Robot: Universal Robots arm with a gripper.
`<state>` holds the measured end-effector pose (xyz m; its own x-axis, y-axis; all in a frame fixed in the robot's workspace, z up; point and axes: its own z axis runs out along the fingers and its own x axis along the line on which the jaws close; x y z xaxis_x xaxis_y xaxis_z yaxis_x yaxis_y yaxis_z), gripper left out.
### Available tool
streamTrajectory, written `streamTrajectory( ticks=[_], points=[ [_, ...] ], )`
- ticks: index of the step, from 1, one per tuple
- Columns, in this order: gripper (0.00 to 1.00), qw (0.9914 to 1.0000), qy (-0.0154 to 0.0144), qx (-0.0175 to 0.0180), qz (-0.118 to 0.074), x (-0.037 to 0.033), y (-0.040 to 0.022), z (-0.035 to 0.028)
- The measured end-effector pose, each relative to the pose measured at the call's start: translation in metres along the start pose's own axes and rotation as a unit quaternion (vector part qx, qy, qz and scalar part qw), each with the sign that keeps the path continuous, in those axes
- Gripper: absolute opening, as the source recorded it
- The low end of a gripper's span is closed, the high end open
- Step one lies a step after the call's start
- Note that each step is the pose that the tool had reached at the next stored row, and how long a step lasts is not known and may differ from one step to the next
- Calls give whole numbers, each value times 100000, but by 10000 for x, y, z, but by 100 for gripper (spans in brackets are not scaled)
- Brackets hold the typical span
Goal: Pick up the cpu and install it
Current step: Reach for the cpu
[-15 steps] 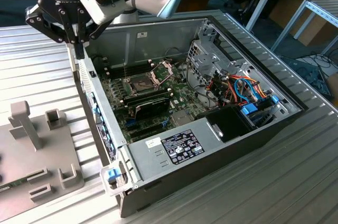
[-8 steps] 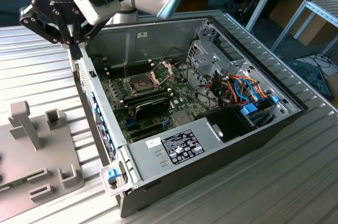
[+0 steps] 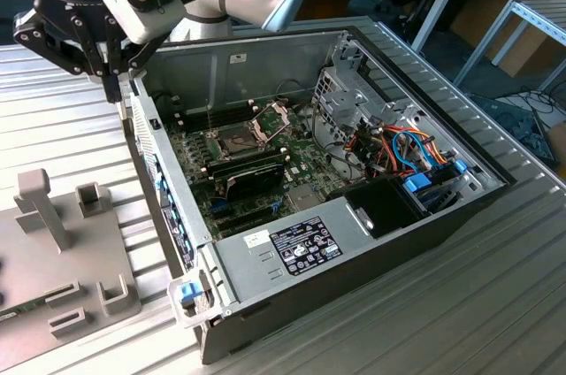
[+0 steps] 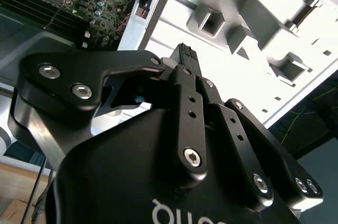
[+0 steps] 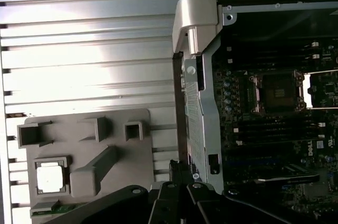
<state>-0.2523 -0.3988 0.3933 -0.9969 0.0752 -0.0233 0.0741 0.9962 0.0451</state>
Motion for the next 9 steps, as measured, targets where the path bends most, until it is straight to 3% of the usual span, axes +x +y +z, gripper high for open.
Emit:
streamTrajectory(
  ticks=[9],
  points=[
    [11,100000,1,-2,-1,96,-7,-2]
  ],
)
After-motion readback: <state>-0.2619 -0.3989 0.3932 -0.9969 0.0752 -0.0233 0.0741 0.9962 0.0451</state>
